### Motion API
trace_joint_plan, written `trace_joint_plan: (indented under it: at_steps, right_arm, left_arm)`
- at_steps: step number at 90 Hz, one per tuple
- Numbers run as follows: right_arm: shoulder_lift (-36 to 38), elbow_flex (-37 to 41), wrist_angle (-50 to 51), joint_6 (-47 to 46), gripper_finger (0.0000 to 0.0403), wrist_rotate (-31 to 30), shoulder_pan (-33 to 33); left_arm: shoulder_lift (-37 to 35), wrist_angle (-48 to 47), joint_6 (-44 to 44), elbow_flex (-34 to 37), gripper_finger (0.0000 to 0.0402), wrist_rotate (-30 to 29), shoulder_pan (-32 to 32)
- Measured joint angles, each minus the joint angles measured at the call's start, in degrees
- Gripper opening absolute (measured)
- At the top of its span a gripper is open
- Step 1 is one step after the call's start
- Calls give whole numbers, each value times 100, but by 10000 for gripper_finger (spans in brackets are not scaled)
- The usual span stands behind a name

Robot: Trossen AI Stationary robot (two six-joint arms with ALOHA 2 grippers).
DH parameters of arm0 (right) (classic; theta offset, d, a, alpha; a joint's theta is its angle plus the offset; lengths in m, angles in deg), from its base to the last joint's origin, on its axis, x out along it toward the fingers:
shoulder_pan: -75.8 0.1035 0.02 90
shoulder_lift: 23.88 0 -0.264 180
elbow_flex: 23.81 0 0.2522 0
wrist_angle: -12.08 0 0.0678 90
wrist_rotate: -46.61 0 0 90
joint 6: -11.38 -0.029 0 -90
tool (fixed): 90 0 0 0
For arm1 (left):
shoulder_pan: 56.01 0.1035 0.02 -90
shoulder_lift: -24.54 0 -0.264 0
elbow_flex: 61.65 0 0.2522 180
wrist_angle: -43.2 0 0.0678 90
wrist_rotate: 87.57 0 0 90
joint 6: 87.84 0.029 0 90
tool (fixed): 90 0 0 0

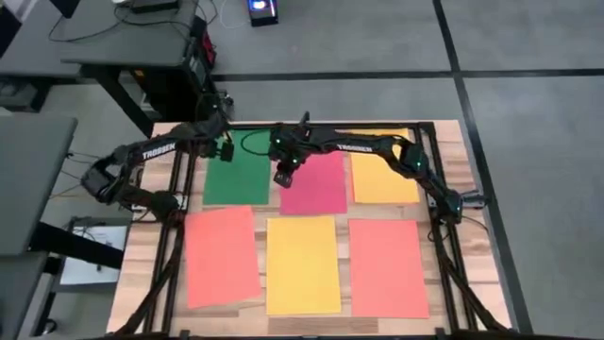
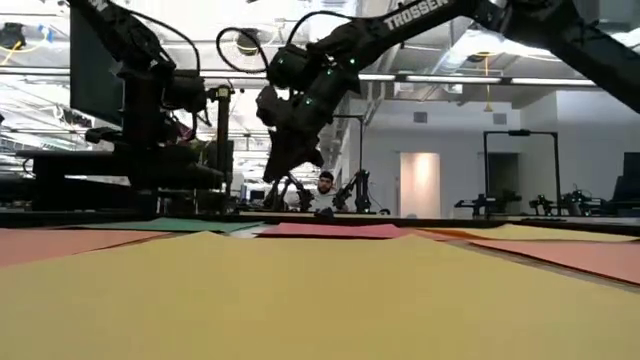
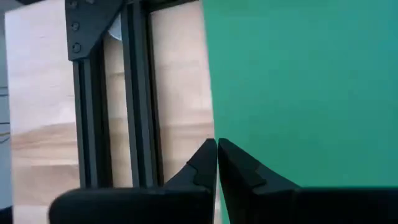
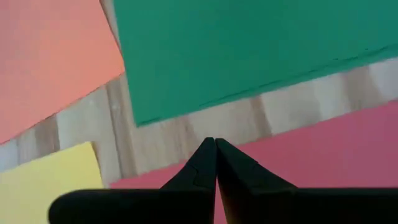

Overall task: Organize paper
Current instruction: Stack the green paper on top of the green paper

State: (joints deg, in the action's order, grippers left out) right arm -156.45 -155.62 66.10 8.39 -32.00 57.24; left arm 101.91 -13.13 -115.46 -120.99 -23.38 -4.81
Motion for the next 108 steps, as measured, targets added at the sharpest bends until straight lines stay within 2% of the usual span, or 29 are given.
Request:
trace_joint_plan:
  at_steps: [7,21,48,56,88,108]
  right_arm:
    - [0,-253,13,-158,0,-233,-141]
    - [20,-555,9,-294,0,-266,-477]
    - [15,-359,594,224,0,-244,-945]
    - [13,-280,587,394,0,-240,-1007]
    - [11,-167,532,843,0,-226,-1095]
    - [11,-167,395,1147,0,-223,-1111]
  left_arm:
    - [151,108,-39,-69,0,23,-22]
    - [548,417,-180,-70,0,225,39]
    - [1567,719,-414,-153,0,283,231]
    - [1671,885,-517,-158,0,227,251]
    - [1372,952,-755,-140,0,432,-36]
    - [1165,982,-998,-140,0,294,-178]
